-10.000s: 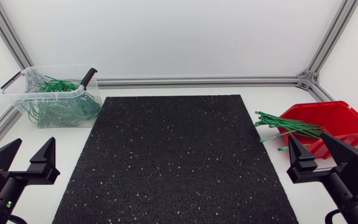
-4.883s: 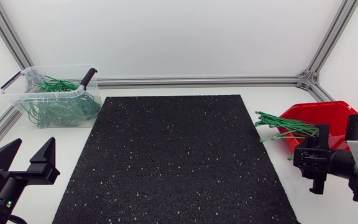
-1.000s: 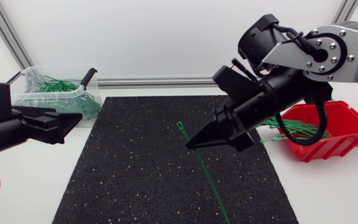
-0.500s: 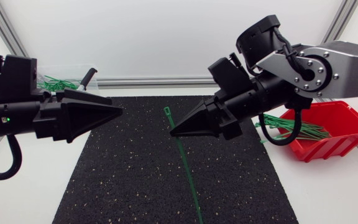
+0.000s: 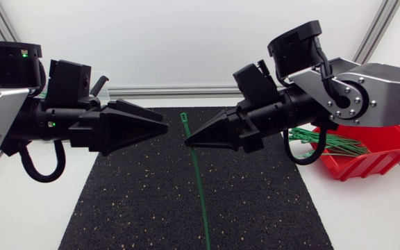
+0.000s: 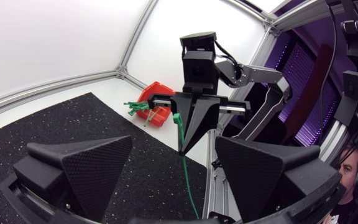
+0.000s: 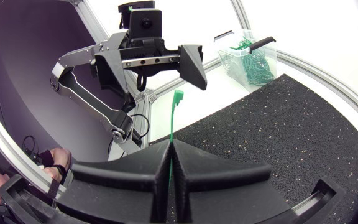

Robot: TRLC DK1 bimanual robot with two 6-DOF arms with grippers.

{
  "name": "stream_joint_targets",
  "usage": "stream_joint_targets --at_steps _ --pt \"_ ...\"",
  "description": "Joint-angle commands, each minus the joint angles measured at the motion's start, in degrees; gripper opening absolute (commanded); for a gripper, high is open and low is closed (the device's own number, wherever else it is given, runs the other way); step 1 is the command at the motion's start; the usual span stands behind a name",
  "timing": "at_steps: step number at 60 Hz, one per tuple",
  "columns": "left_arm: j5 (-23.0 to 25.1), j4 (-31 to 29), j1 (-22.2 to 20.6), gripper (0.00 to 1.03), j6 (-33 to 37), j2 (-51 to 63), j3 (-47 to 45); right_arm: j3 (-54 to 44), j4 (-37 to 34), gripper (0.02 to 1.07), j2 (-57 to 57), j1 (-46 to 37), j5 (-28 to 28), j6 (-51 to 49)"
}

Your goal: Take a green cable tie from the red box, thread the tail through the head to close it, then place it in the transparent bin on the left.

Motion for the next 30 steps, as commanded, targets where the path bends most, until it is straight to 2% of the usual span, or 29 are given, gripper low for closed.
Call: stream_joint_targets --at_steps 1,5,15,21,30 --pt "0.9 1.1 -1.8 0.93 -1.3 2.5 2.7 -1.5 1.4 0.08 -0.8 -0.8 -0.6 2.3" --pt "0.9 2.2 -3.3 0.94 -1.5 3.3 2.7 -1.5 2.3 0.08 -0.8 -1.0 -0.6 3.0" --pt "1.1 5.3 -3.7 0.92 -4.1 4.8 2.8 -2.4 4.2 0.08 -0.8 -1.3 -0.7 4.1" --pt "1.2 6.3 -4.1 0.83 -5.4 4.9 2.7 -3.0 7.5 0.08 -0.8 -1.5 -1.1 6.8" --pt "1.2 8.0 -5.6 0.65 -6.3 5.0 2.5 -3.1 8.6 0.08 -0.3 -1.5 -1.5 7.6"
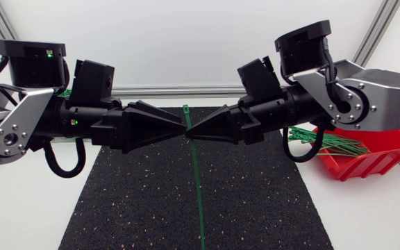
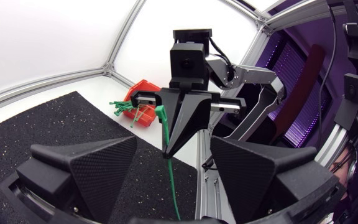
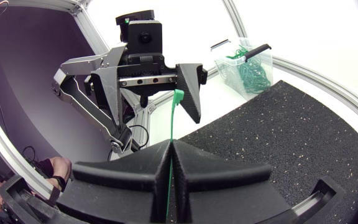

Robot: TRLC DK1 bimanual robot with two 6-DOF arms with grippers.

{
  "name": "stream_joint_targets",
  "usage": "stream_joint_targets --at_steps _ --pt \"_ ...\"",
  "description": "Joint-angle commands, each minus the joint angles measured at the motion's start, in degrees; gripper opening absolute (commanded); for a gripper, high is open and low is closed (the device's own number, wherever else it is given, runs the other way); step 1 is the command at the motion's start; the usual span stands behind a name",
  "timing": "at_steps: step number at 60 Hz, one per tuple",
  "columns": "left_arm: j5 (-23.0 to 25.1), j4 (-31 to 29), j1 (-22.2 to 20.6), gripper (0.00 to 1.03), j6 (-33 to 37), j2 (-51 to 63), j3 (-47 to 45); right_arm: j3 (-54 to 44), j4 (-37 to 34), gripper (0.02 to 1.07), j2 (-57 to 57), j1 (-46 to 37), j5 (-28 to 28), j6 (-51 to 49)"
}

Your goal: Take a green cable tie from the red box, thread the tail through the head to close it, then place it in the transparent bin on the left.

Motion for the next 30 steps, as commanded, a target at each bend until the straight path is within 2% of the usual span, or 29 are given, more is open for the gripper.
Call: stream_joint_targets --at_steps 1,12,15,23,27,30 --pt "1.0 1.5 -0.9 0.64 -1.9 0.7 1.6 -1.4 1.0 0.08 0.0 -0.4 -0.6 1.9" --pt "1.0 3.2 -2.0 0.49 -2.7 0.6 1.1 -1.9 2.5 0.08 0.4 -0.4 -1.1 3.1" --pt "1.0 3.6 -2.1 0.4 -3.0 0.6 1.0 -2.2 3.2 0.08 0.4 -0.4 -1.1 3.6" --pt "1.0 5.0 -2.2 0.36 -3.8 0.3 0.7 -2.4 3.9 0.08 0.3 -0.4 -1.2 4.3" --pt "1.0 5.6 -2.3 0.27 -3.9 0.6 0.4 -2.4 3.9 0.08 0.2 -0.3 -1.2 4.3" --pt "1.0 5.8 -2.3 0.24 -4.0 0.9 0.3 -2.5 3.9 0.08 0.1 -0.3 -1.2 4.4"
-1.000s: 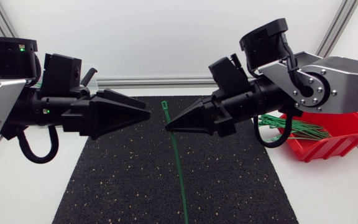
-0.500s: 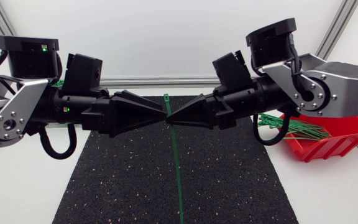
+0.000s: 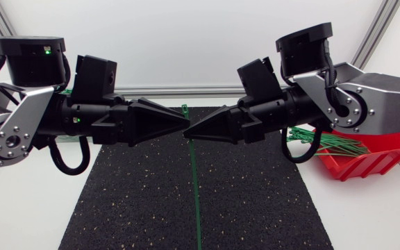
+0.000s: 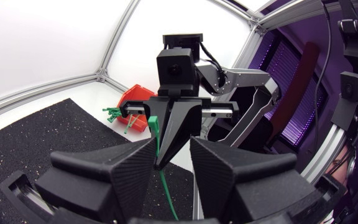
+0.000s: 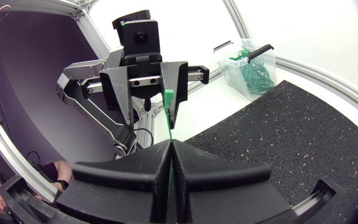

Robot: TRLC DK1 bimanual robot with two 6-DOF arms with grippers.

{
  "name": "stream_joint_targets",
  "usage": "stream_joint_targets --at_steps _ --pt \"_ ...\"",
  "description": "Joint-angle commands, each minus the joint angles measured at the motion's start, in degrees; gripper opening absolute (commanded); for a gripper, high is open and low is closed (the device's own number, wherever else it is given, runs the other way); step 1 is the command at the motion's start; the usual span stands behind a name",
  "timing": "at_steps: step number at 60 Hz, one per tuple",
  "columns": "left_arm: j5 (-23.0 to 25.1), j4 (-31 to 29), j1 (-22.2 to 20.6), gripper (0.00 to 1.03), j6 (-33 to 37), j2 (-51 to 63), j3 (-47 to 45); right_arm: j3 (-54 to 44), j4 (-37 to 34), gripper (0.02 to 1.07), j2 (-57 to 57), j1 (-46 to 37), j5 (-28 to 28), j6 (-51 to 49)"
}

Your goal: Take a green cable tie from the red box, thread the tail through the head to close it, then place it in the transparent bin on the left.

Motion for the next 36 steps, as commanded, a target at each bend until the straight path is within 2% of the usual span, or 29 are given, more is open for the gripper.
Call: stream_joint_targets --at_steps 1,20,24,36 --pt "0.9 1.3 -0.6 0.24 -1.3 0.9 0.3 -1.4 0.7 0.08 0.0 -0.4 0.1 1.4" --pt "0.5 1.8 -0.9 0.2 -1.5 2.1 0.4 -1.8 0.8 0.08 -0.3 -0.3 0.1 1.4" --pt "0.3 1.8 -0.9 0.14 -1.5 2.1 0.2 -1.9 0.8 0.08 -0.4 -0.3 0.1 1.4" --pt "-0.2 1.8 -0.8 0.14 -1.5 1.9 0.1 -2.2 1.3 0.08 -0.8 -0.3 0.1 1.6"
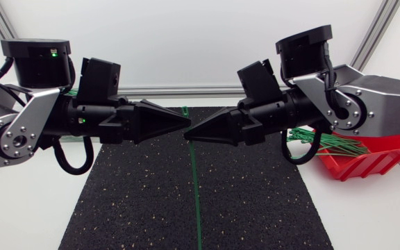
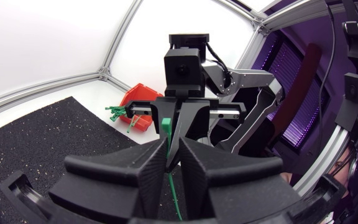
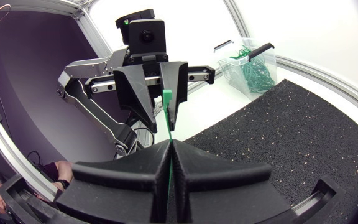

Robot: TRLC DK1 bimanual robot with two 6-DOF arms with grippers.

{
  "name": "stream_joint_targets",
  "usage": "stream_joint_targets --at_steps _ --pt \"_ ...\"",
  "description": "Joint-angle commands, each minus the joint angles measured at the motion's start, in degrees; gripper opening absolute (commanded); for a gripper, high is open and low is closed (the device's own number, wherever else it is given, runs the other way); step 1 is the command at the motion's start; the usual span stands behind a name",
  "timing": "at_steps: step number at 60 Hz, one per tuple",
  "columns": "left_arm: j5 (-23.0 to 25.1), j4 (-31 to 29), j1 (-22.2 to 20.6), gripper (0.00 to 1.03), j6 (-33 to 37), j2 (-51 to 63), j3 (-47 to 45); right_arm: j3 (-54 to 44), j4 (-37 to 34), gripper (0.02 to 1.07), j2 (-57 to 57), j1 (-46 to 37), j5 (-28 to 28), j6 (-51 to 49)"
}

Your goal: Take a green cable tie from the red box, thread the tail through the head to close it, then place it in the transparent bin on the left.

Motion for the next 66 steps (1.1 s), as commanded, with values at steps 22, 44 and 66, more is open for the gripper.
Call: stream_joint_targets --at_steps 22,44,66 --pt "0.3 0.8 -0.2 0.12 -1.5 0.4 0.2 -2.2 0.9 0.08 -1.2 -0.3 0.3 1.5" --pt "-0.3 0.8 -0.3 0.04 -1.5 0.4 0.2 -2.5 1.4 0.08 -1.7 0.0 0.4 2.0" --pt "-1.6 0.8 -0.9 0.04 -1.5 -0.4 -0.4 -2.3 1.7 0.08 -0.1 3.6 2.1 2.0"
